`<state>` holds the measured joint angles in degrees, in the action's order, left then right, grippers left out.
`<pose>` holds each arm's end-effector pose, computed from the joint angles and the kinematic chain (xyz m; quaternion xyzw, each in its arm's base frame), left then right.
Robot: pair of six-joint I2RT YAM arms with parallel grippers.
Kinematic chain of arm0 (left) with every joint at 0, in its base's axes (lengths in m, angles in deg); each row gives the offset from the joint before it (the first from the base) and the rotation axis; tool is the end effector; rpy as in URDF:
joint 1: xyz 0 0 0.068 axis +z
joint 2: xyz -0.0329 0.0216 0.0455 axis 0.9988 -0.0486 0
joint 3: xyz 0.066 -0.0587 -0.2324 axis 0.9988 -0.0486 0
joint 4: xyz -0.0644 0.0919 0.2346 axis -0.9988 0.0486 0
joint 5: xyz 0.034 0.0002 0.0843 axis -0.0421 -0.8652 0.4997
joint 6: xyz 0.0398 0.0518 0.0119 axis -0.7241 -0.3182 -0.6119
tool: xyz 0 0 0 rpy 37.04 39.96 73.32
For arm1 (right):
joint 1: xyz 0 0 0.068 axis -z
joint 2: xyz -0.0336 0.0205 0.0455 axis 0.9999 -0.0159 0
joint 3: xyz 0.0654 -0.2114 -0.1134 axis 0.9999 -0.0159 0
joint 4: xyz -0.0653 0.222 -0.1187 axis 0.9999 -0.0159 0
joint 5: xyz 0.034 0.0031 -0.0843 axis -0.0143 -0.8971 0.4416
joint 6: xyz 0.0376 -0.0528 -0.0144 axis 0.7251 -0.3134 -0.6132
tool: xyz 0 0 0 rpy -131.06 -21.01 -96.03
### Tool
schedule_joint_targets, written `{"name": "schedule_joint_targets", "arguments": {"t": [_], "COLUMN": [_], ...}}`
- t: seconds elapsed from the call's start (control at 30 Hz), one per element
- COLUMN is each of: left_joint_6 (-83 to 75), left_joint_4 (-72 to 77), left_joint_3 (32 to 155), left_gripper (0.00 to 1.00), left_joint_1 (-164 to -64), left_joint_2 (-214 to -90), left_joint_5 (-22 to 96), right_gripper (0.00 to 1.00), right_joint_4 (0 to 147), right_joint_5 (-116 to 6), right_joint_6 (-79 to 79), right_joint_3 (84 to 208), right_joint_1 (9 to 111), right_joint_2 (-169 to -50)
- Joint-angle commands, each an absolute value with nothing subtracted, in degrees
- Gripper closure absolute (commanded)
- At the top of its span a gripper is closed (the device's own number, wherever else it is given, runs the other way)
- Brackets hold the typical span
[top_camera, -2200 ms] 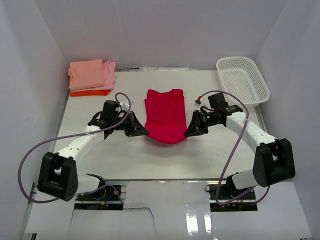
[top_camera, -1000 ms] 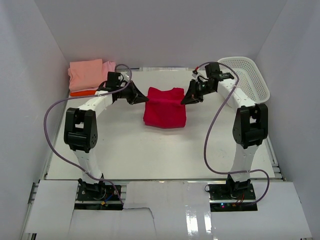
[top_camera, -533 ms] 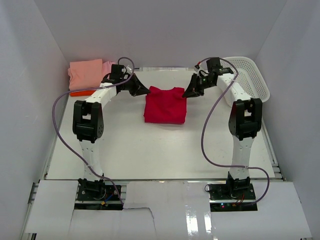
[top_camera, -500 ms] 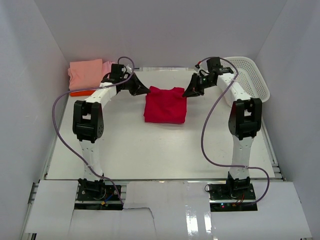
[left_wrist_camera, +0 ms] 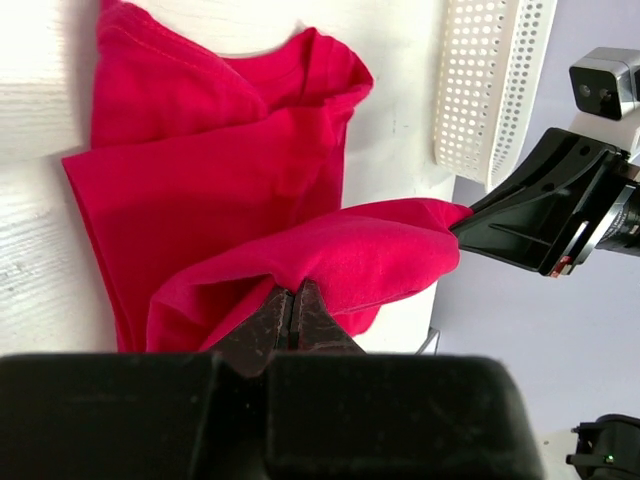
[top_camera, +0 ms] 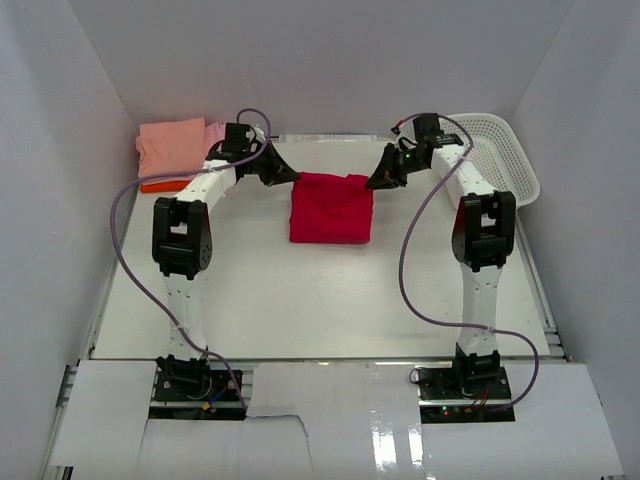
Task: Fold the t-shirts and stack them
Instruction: Fold the long partially folded tshirt into a neat square
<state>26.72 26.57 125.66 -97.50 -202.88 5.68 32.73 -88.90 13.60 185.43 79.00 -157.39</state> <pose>0.4786 -0.1208 0.1922 -0.1081 0.8693 -0.4407 0.1959 0.4719 0.1198 0.2050 -0.0244 0.8974 0.4035 0.1769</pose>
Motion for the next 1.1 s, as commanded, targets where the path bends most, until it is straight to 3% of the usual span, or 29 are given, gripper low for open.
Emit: {"name": "schedule_joint_targets", "arguments": {"t": [0.0,0.87,1.07], "left_joint_6": [25.4,27.4,28.4], "left_joint_4": [26.2,17.9,14.2], "left_joint_3": [129.0,133.6,133.3], "left_gripper": [1.00,1.00,1.00], "left_joint_1": [-97.2,-97.1,-97.1], "left_joint_2": [-203.8,-212.6,-213.8], "left_joint_5": [7.7,12.6,13.7], "right_gripper": [0.92,0.92,0.86], "right_joint_4": [36.2,49.4,55.6], "right_joint_5": [-90.1,-91.9,-92.9], "right_joint_6": [14.7,18.6,20.0], "right_joint_3": [188.3,195.6,193.8], "right_joint_1": [79.5,80.5,80.6], "right_joint_2": [-159.5,-170.6,-171.6]}}
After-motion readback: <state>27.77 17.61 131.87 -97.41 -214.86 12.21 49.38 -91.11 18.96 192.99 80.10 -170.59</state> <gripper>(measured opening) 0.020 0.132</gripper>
